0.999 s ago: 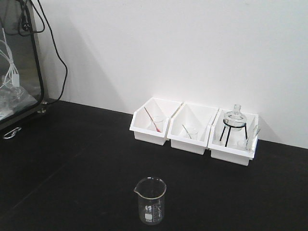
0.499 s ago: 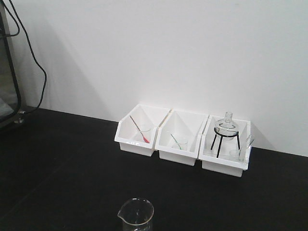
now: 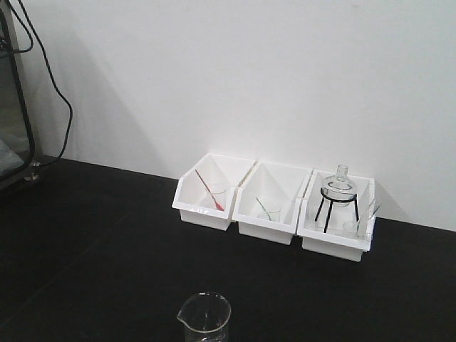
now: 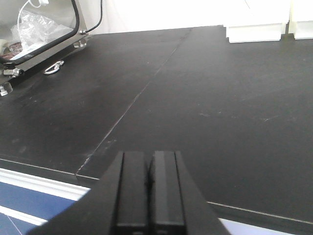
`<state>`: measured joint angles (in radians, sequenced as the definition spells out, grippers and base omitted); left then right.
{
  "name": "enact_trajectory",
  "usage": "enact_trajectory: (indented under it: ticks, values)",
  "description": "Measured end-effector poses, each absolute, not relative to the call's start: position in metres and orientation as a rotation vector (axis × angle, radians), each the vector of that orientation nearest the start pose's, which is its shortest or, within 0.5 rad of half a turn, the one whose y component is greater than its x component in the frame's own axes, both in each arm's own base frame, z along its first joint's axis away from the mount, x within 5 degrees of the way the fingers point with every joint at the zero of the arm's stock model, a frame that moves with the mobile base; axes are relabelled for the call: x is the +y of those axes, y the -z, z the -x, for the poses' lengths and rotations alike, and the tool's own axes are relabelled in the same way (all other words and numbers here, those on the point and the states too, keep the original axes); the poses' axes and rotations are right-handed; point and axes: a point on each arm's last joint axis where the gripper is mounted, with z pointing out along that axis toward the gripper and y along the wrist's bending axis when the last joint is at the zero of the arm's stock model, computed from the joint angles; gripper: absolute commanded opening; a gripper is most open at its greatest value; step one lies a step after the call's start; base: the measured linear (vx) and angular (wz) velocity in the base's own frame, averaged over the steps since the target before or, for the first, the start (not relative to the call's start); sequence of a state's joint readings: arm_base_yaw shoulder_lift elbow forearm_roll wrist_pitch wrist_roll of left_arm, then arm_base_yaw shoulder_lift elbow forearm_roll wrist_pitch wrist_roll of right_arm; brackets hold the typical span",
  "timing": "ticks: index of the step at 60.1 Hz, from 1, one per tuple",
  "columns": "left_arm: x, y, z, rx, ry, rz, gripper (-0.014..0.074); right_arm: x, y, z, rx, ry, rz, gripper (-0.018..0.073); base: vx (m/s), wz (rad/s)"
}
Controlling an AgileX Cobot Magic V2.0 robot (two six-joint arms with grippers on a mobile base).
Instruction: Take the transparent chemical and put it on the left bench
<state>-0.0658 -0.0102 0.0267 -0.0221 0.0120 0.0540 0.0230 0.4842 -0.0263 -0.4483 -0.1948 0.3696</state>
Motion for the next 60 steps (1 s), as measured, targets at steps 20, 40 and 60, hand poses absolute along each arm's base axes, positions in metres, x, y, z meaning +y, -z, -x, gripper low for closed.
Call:
enact_trajectory:
  ticks: [20, 40, 60]
  values:
    - [-0.004, -0.204, -0.057, 1.510, 0.027, -0.074, -0.0003, 0.013, -0.206, -0.099, 1.697, -0.061, 0.166, -0.0003, 0.00, 0.00]
    - [-0.004, -0.204, -0.057, 1.510, 0.027, -0.074, -0.0003, 0.028, -0.279, -0.129, 1.471, -0.127, 0.342, -0.0003, 0.00, 0.00]
    - [-0.004, -0.204, -0.057, 1.510, 0.027, -0.074, -0.0003, 0.088, -0.296, -0.210, 1.498, -0.419, 0.624, -0.0001, 0.00, 0.00]
